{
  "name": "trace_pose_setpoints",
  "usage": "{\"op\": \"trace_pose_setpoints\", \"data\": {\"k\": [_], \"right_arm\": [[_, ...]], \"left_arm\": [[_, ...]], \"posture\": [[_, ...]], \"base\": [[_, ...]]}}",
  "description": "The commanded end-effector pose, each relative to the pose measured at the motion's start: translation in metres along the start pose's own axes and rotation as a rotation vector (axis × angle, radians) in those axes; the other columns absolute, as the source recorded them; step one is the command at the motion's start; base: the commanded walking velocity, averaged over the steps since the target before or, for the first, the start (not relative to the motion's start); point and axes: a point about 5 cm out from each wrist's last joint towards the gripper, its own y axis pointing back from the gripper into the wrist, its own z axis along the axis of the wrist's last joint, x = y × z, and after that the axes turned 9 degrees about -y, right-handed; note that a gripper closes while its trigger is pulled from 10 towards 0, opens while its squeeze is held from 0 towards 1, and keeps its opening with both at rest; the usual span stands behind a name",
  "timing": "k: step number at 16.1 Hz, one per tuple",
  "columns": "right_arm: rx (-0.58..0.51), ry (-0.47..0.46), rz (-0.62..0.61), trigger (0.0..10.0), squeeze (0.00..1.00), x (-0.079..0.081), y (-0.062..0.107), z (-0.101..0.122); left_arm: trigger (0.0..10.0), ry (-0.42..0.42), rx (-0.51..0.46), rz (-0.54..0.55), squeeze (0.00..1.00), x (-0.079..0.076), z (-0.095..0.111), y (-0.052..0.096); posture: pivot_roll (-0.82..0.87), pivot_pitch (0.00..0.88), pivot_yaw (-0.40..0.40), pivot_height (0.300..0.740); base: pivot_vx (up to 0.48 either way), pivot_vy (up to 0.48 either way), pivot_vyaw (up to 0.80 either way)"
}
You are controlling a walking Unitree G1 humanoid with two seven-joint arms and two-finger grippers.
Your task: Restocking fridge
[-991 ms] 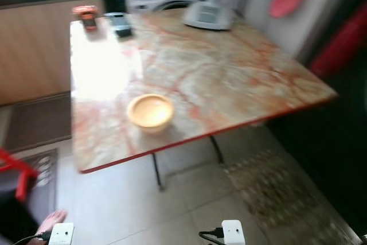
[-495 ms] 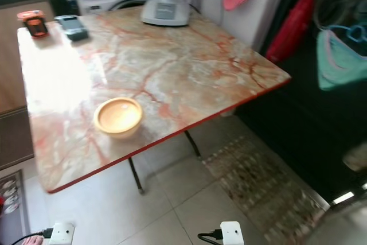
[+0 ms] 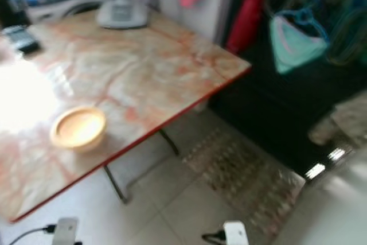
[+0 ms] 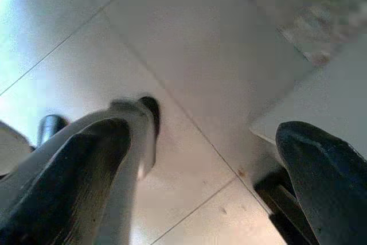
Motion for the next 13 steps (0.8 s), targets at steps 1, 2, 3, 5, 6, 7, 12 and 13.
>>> {"op": "trace_pose_setpoints", "data": {"k": [1,2,3,5,6,7,12,13], "right_arm": [[0.015,-0.01,0.006,10.0,0.0,0.0035,0.0001,-0.0052],[0.013,-0.013,0.005,10.0,0.0,0.0035,0.0001,-0.0051],[0.012,-0.013,0.004,10.0,0.0,0.0034,0.0001,-0.0048],[0.013,-0.009,0.002,10.0,0.0,0.0031,0.0001,-0.0046],[0.013,-0.01,0.001,10.0,0.0,0.0029,0.0001,-0.0046],[0.014,-0.011,0.0,10.0,0.0,0.0029,0.0001,-0.0045],[0.021,-0.012,0.0,10.0,0.0,0.0025,0.0001,-0.0052],[0.021,-0.013,-0.001,10.0,0.0,0.0025,0.0001,-0.0053]], "left_arm": [[10.0,-0.031,0.032,0.005,0.0,0.0038,-0.0085,0.001],[10.0,-0.023,0.037,0.008,0.0,0.0039,-0.0092,0.0011],[10.0,-0.017,0.042,0.01,0.0,0.0037,-0.0098,0.0012],[10.0,-0.015,0.043,0.008,0.0,0.0033,-0.0099,0.0013],[10.0,-0.017,0.044,0.006,0.0,0.0029,-0.01,0.0013],[10.0,-0.019,0.045,0.004,0.0,0.0026,-0.0102,0.0013],[10.0,-0.018,0.051,-0.003,0.0,0.0018,-0.0119,0.0017],[10.0,-0.021,0.053,-0.004,0.0,0.0018,-0.0126,0.0018]], "posture": [[0.11,0.065,-0.04,0.736],[0.11,0.064,-0.04,0.736],[0.11,0.064,-0.043,0.736],[0.11,0.064,-0.042,0.736],[0.11,0.063,-0.043,0.736],[0.11,0.065,-0.043,0.736],[0.1,0.064,-0.044,0.736],[0.1,0.061,-0.043,0.736]], "base": [[0.0,0.0,-0.76],[0.0,0.0,-0.76],[0.0,0.0,-0.76],[0.0,0.0,-0.76],[0.0,0.0,-0.76],[0.0,0.0,-0.76],[0.0,0.0,-0.76],[0.0,0.0,-0.76]]}}
